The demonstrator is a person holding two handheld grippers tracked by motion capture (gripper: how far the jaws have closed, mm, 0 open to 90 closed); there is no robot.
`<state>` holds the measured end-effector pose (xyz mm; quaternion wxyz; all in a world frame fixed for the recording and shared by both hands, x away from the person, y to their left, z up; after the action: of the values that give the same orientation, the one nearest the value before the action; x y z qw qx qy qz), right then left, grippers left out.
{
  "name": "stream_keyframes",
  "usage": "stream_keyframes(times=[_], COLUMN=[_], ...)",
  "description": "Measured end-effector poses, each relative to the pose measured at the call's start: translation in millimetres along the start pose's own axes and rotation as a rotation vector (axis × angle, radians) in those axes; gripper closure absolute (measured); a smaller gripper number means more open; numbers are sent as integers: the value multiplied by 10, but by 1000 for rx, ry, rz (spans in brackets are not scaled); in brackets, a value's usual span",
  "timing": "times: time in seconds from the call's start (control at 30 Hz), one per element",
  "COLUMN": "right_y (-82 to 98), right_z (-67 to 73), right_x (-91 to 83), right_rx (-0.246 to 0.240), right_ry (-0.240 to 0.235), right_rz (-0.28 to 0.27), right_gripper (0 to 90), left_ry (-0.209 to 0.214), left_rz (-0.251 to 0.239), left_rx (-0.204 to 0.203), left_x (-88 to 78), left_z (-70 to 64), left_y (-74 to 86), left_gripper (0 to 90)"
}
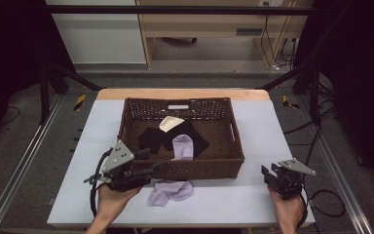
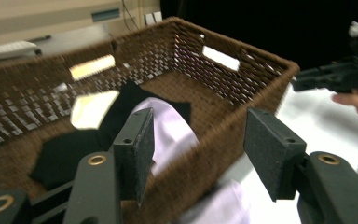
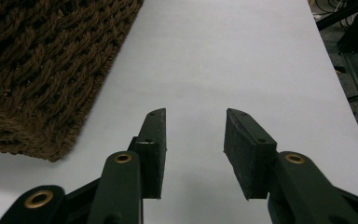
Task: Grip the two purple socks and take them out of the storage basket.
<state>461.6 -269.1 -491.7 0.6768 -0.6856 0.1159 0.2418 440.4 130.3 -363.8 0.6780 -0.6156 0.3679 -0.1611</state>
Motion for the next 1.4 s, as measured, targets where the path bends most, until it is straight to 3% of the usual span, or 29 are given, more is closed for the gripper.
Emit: stream_keyframes(times=[0.2, 0.33, 0.5, 0.73, 1.07, 1.27, 1.4], right_y=[-3, -8, -13, -19, -19, -19, -18], right_z=[7, 2, 0, 7, 7, 6, 2], right_x=[9, 10, 20, 30, 42, 52, 52], right_rx=[-21, -28, -32, -42, -40, -41, -39], right_ry=[5, 7, 12, 13, 14, 13, 13], right_rz=[-1, -7, -6, -8, -7, -5, -6], right_gripper=[588, 575, 568, 560, 548, 537, 532], left_ry=[-39, -48, -77, -97, -152, -138, -126], left_rz=[-14, -11, 8, 13, 72, 102, 149], left_rx=[44, 48, 86, 94, 117, 83, 86], left_x=[211, 377, 602, 862, 1183, 1410, 1585], left_z=[83, 128, 184, 251, 431, 541, 587], left_y=[-261, -344, -417, -520, -482, -377, -250], left_gripper=[443, 473, 523, 584, 622, 627, 642])
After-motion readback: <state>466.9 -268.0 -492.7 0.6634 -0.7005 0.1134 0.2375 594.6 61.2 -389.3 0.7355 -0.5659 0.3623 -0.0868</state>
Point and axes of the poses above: each handheld gripper's, and its own axes: x roughly forward along the jaws, y roughly out of its underside, z roughly to its left, the point moved 6 cm from there along x, roughly forward along the jaws, and after that the axes turned 6 degrees about -z, right-handed, at the moved point
